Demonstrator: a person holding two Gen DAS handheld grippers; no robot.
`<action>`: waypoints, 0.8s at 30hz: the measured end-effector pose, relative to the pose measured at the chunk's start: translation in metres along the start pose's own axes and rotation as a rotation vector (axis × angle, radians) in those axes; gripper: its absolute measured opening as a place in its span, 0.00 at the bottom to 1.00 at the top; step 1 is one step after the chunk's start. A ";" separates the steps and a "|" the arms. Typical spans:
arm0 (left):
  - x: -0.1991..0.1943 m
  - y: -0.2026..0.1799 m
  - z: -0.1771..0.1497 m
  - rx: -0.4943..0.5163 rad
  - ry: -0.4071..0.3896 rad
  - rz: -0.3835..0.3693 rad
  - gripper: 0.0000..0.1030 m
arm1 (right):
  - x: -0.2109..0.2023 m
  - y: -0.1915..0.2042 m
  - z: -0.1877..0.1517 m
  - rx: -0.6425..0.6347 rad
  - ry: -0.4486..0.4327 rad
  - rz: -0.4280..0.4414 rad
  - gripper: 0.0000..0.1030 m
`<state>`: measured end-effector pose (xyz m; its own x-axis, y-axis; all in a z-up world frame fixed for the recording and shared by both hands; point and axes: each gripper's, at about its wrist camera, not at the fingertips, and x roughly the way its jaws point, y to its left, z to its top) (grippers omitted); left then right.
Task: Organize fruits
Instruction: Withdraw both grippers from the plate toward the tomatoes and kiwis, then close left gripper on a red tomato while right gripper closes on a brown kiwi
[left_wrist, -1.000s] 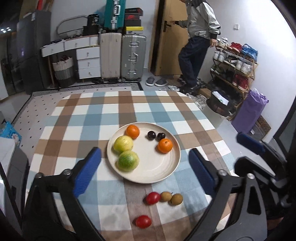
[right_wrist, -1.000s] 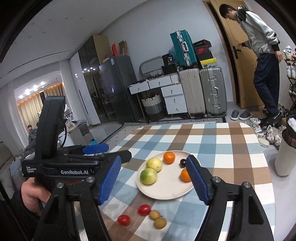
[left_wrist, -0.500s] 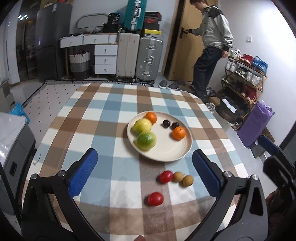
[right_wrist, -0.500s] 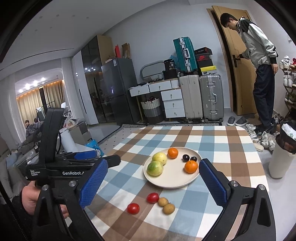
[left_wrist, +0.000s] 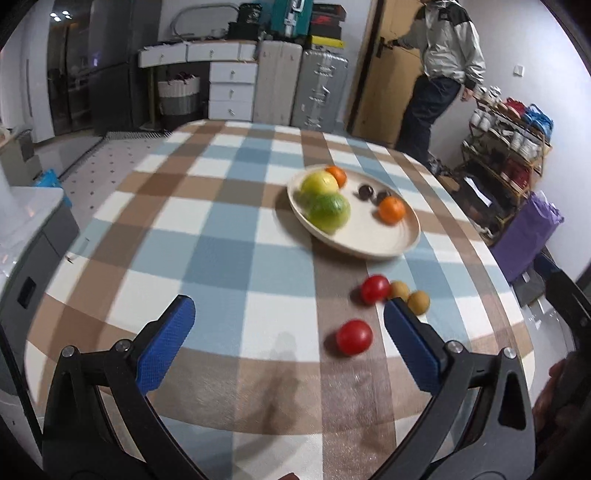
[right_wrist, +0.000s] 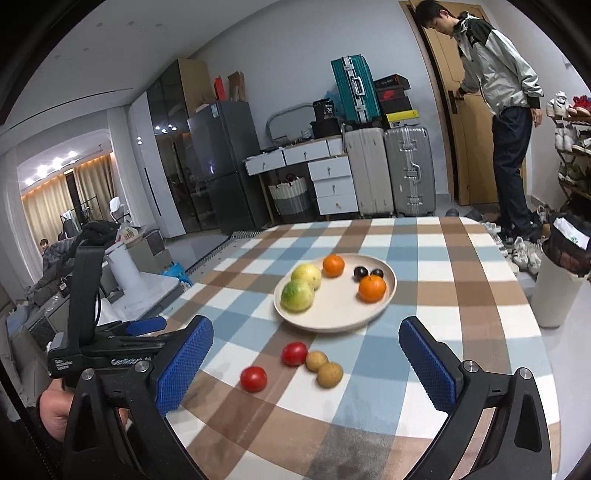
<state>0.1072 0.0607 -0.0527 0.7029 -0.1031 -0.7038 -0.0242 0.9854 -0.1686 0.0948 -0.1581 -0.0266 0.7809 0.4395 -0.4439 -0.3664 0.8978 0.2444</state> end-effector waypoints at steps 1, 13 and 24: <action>0.004 -0.001 -0.003 0.004 0.009 -0.007 0.99 | 0.003 -0.002 -0.002 0.006 0.008 -0.002 1.00; 0.046 -0.024 -0.019 0.072 0.086 -0.029 0.99 | 0.034 -0.033 -0.030 0.089 0.104 -0.055 1.00; 0.072 -0.044 -0.017 0.169 0.124 -0.076 0.70 | 0.052 -0.043 -0.036 0.107 0.146 -0.047 1.00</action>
<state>0.1465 0.0071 -0.1077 0.6049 -0.1840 -0.7748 0.1528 0.9817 -0.1138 0.1336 -0.1731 -0.0911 0.7112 0.4039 -0.5753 -0.2698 0.9126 0.3072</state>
